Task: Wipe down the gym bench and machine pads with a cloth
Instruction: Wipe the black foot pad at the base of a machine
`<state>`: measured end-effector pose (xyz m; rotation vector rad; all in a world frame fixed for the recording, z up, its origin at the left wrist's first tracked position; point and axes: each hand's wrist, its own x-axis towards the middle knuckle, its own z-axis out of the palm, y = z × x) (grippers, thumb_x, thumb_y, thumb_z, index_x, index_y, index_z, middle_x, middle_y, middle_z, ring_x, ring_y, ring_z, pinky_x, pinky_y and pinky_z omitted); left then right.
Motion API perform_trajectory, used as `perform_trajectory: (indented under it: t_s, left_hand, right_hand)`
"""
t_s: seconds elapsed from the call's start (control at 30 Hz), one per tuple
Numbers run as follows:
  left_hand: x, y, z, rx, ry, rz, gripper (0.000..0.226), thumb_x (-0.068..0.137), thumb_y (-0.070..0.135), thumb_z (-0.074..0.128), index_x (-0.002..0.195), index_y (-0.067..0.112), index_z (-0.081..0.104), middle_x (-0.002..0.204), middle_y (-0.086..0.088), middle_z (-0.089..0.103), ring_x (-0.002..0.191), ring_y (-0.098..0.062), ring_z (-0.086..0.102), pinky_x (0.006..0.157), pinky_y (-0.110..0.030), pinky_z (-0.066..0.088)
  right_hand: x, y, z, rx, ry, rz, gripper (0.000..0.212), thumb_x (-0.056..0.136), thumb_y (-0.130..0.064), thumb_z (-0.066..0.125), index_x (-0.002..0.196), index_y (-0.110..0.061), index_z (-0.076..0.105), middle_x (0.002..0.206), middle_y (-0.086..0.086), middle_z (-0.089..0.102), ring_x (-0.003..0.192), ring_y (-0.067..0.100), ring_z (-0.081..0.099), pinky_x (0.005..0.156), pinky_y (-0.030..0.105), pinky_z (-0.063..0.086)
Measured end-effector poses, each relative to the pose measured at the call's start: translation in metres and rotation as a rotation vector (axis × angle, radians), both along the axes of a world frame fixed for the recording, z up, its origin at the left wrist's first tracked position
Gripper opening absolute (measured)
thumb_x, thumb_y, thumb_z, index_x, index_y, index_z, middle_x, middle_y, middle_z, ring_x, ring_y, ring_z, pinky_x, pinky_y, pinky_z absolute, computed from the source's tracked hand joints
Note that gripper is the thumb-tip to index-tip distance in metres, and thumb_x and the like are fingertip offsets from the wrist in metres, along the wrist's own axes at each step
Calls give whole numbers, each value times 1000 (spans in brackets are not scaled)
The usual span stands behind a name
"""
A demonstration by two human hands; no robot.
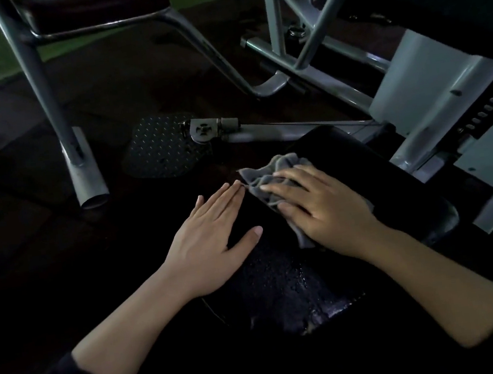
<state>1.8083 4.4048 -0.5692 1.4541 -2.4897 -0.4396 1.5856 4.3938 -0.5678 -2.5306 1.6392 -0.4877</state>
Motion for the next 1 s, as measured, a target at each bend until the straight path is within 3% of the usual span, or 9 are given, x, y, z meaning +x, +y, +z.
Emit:
perform_trajectory:
  t_s: [0.17,0.33,0.5,0.67,0.87,1.0]
  left_hand:
    - [0,0,0,-1,1,6,89,80,73,6,154,24,6,159,15,-4,144,4,-10,115,-20,-10]
    - [-2,0,1,3,7,16,89,80,73,6,154,24,6,160,15,-3,144,5,-9,115,-19,-9]
    - [-2,0,2,0,-2,17,90,79,73,6,154,24,7,159,14,-1,143,5,-9,115,-20,-10]
    - [-2,0,1,1,5,9,88,80,72,7,154,24,7,160,14,-1,144,5,-8,116,-21,-9]
    - [-2,0,1,-4,-3,17,89,80,73,5,154,24,5,160,14,-3,144,4,-9,114,-19,-11]
    - [-2,0,1,0,-8,23,90,79,73,5,154,24,5,160,14,-3,145,3,-8,116,-20,-9]
  right_hand:
    - [-52,-28,8,79,0,-104,43,98,-49,35,138,-40,47,148,-11,40,140,18,27,112,29,19]
    - [-22,-77,7,87,61,-225,40,102,-36,37,142,-33,43,151,-8,37,140,19,24,114,31,14]
    - [27,-53,0,44,73,-63,43,101,-39,33,142,-29,44,149,-2,41,140,21,27,114,34,21]
    - [-7,-9,2,1,45,41,50,95,-48,28,138,-34,49,145,-7,44,136,15,34,109,28,27]
    - [-60,-53,4,41,20,-149,44,96,-46,35,137,-35,49,145,-9,42,136,20,33,110,38,29]
    - [-22,-78,-1,16,52,-189,41,100,-37,37,138,-29,49,147,-6,43,137,20,32,112,31,20]
